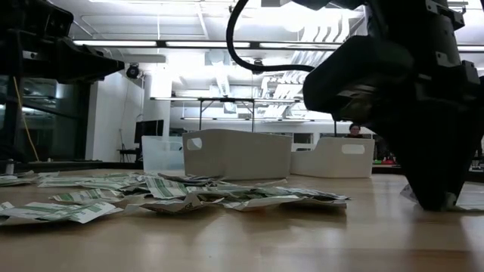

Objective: Pick & Place First Aid Supplies
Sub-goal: Put the bandage pack into the gray bin

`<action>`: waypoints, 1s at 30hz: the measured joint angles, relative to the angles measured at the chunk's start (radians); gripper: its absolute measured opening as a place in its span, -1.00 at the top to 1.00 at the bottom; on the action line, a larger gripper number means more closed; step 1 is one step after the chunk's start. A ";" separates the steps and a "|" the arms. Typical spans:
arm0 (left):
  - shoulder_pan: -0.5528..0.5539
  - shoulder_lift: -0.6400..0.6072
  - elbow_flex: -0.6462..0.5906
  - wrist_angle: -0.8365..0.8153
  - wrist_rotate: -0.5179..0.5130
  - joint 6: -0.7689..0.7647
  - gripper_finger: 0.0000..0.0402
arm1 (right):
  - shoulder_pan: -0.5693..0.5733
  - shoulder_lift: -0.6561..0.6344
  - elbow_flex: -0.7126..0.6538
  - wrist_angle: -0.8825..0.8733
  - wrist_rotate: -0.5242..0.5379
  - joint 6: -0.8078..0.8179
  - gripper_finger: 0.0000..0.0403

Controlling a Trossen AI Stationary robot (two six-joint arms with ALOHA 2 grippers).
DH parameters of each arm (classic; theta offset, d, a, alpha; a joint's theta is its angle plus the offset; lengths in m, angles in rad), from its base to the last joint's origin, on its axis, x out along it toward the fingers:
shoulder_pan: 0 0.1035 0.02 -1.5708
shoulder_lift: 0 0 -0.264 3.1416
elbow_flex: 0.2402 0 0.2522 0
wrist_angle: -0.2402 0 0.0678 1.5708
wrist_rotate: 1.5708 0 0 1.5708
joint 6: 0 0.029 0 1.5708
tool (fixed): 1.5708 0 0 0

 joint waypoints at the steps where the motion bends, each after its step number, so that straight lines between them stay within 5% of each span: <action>1: 0.000 0.000 0.000 0.000 0.000 0.000 0.52 | 0.000 -0.009 -0.001 -0.002 0.004 -0.008 0.80; 5: 0.000 0.000 0.000 0.000 0.000 0.000 0.52 | 0.001 -0.036 0.002 -0.012 0.017 -0.033 0.97; 15: 0.000 0.000 0.000 0.000 0.000 0.000 0.52 | 0.000 -0.047 0.193 -0.187 0.078 -0.189 0.99; 30: 0.000 0.000 0.000 0.000 0.000 0.000 0.52 | -0.215 -0.051 0.456 -0.358 0.291 -0.977 1.00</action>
